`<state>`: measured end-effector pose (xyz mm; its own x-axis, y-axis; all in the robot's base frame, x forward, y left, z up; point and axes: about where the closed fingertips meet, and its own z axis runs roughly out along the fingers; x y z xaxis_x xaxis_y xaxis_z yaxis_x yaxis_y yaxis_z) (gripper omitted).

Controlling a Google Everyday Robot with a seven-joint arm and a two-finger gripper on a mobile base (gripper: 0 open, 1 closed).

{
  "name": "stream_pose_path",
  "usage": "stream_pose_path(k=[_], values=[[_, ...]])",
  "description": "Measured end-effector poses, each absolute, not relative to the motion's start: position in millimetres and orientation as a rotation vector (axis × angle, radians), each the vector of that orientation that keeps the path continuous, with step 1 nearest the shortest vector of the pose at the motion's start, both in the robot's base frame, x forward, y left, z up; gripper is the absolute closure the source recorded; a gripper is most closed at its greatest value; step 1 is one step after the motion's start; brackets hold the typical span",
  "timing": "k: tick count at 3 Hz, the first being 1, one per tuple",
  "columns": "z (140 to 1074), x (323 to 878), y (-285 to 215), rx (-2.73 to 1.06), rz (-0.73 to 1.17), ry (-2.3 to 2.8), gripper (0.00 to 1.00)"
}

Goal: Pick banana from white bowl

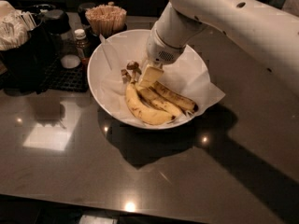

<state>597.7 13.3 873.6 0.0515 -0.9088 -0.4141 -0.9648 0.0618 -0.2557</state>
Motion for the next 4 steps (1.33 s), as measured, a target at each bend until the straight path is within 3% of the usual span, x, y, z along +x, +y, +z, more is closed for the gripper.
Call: stream_pose_path(k=[1, 2, 4], values=[[864.4, 601.0, 14.5, -1.869, 0.172, 1.896, 0.49], [862.0, 602.0, 15.0, -1.872, 0.180, 1.908, 0.57], [863.0, 601.4, 12.4, -1.866, 0.187, 1.922, 0.98]])
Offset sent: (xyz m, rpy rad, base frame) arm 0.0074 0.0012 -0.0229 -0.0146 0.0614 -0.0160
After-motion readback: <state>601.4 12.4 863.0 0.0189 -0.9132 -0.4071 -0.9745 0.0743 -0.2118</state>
